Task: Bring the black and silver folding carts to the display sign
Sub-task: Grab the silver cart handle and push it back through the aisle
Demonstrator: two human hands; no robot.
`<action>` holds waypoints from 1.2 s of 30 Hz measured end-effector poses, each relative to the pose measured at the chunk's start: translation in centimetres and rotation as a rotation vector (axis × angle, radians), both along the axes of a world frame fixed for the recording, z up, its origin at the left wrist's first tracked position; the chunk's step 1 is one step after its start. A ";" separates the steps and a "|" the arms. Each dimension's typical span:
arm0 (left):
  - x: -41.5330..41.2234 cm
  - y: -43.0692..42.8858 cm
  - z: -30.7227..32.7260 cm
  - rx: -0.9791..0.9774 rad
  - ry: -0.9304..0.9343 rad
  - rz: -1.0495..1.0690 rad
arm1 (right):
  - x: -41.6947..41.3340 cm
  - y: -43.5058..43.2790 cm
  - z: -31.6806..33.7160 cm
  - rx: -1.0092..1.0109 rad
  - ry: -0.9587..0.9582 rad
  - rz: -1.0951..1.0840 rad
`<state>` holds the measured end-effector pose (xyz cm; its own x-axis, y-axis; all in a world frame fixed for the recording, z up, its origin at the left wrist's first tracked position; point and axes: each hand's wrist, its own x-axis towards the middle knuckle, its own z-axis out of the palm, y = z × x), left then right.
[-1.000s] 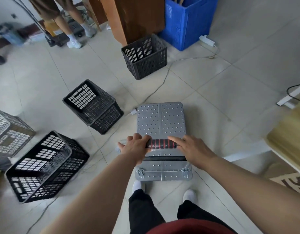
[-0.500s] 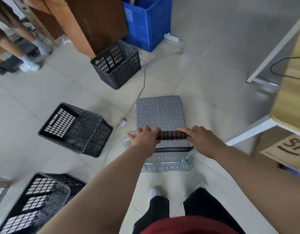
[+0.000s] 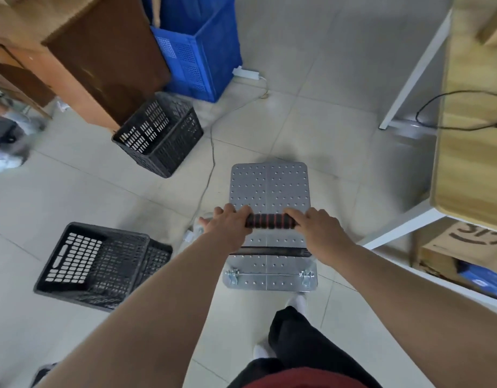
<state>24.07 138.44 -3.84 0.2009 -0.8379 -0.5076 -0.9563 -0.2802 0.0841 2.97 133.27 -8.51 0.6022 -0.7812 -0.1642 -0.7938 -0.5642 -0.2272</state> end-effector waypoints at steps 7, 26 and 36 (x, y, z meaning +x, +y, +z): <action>0.6 -4.5 0.2 -0.013 0.023 0.049 | 1.0 -5.0 0.5 -0.001 0.005 -0.001; 10.8 -19.9 -0.3 -0.008 0.116 -0.120 | 10.0 -16.6 1.4 0.047 0.013 -0.154; 17.5 -31.0 -1.1 -0.014 0.060 -0.253 | 16.9 -24.5 1.7 0.071 -0.031 -0.303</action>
<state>41.61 107.46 -4.93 -0.0462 -0.8646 -0.5004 -0.9889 -0.0313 0.1454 19.89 108.77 -6.77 0.3495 -0.9131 -0.2102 -0.9154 -0.2849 -0.2843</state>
